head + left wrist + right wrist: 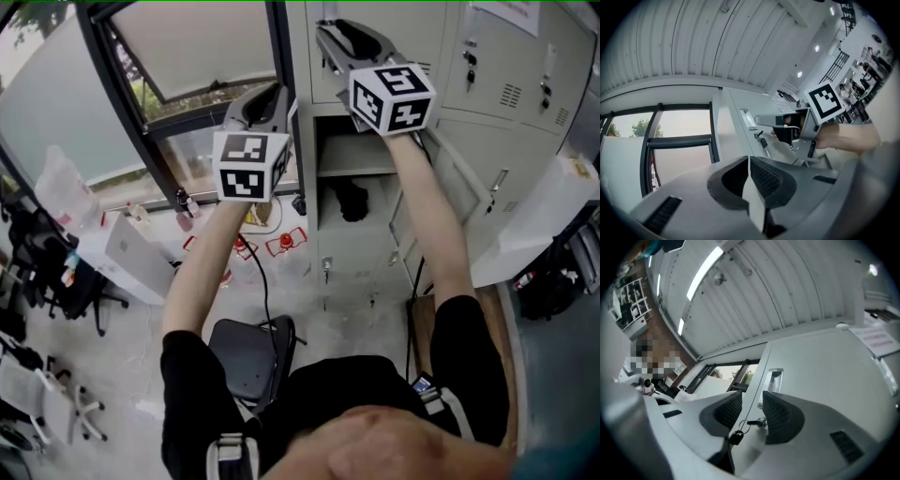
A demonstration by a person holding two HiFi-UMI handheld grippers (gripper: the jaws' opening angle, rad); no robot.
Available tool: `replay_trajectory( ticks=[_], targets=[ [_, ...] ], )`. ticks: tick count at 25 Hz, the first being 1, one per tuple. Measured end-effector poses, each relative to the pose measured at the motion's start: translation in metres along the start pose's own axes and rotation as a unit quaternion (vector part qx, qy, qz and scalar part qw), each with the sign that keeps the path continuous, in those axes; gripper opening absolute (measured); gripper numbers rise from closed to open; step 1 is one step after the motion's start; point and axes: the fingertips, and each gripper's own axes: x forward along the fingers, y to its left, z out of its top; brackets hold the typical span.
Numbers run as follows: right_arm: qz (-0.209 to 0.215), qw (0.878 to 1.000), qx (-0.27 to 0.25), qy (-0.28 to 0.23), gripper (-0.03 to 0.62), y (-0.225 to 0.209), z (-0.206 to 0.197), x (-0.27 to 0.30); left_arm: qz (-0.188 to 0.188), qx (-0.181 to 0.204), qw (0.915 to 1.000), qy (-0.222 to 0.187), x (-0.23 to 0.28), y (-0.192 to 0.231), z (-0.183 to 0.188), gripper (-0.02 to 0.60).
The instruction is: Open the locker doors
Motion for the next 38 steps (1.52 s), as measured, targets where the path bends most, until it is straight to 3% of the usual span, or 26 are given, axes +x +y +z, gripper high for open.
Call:
replay_trajectory(
  ticks=[4, 10, 29, 33, 38],
  targets=[
    [0.000, 0.999, -0.031, 0.042, 0.133, -0.008, -0.003, 0.014, -0.008, -0.005, 1.0000, -0.004, -0.001, -0.002, -0.001, 0.009],
    [0.010, 0.997, 0.007, 0.072, 0.132, -0.023, -0.011, 0.026, -0.005, -0.006, 0.9999, -0.011, -0.003, 0.007, -0.001, 0.009],
    [0.020, 0.995, 0.026, 0.099, 0.132, -0.018, -0.004, 0.048, -0.027, -0.019, 0.9988, -0.035, 0.011, 0.004, 0.010, 0.009],
    [0.033, 0.994, 0.055, 0.092, 0.132, -0.018, -0.001, 0.047, -0.027, -0.018, 0.9989, -0.035, 0.011, 0.001, 0.010, 0.009],
    [0.053, 0.993, 0.053, 0.091, 0.132, -0.012, 0.004, 0.040, -0.024, -0.023, 0.9989, -0.033, 0.008, -0.001, 0.011, 0.009]
  ],
)
